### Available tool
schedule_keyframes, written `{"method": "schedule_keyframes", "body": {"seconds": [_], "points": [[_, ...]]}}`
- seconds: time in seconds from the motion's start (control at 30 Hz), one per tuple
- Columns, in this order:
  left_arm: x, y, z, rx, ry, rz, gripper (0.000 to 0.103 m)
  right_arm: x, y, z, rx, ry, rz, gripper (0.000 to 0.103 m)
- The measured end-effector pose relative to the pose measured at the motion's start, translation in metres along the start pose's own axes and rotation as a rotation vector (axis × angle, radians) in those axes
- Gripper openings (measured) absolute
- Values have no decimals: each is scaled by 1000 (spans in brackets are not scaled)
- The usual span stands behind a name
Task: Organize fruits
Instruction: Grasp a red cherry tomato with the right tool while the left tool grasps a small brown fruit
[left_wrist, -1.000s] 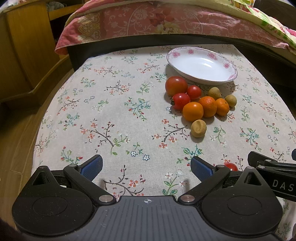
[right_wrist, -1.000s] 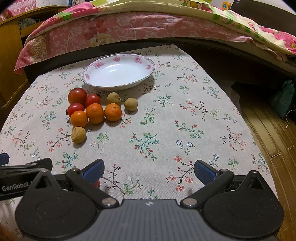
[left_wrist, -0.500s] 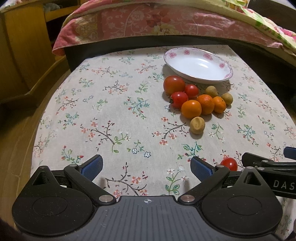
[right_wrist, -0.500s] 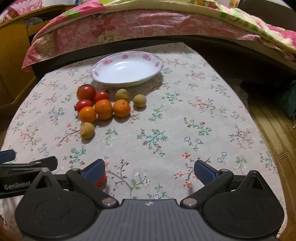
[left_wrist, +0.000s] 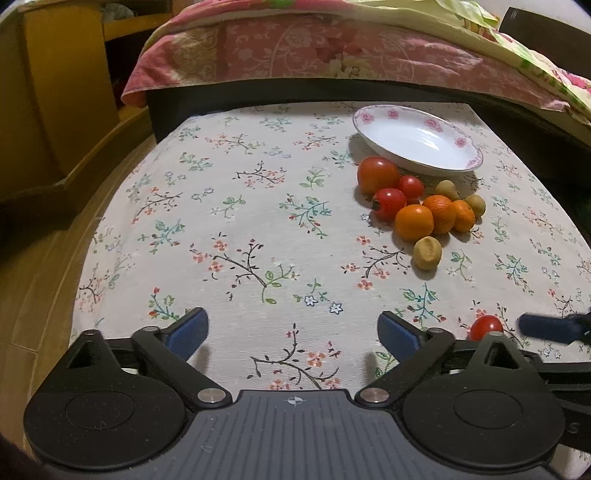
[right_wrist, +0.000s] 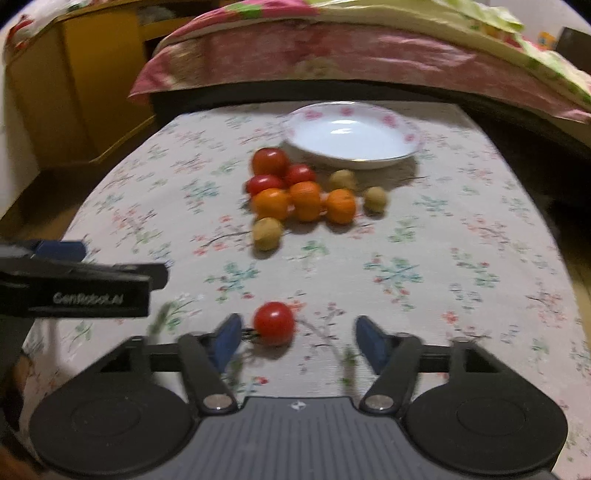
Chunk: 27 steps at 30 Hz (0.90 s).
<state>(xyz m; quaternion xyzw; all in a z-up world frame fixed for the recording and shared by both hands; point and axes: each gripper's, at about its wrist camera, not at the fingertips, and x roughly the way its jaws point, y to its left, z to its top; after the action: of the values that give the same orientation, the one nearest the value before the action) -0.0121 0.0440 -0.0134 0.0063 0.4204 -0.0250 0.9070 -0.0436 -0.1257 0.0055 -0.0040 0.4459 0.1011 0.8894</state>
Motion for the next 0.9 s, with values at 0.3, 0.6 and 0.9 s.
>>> {"method": "schedule_keyframes", "body": {"seconds": [0.3,0.6,0.9], "points": [[2,-11,3,50,-15,-16,87,14,11,1,-51,15,33,32],[11,-16,3,71,30,-56,58,15,9,6,-57,-10,58,26],[6,-44,20,118,-27,-127,56,3,-13,4,5,-16,13,26]]}}
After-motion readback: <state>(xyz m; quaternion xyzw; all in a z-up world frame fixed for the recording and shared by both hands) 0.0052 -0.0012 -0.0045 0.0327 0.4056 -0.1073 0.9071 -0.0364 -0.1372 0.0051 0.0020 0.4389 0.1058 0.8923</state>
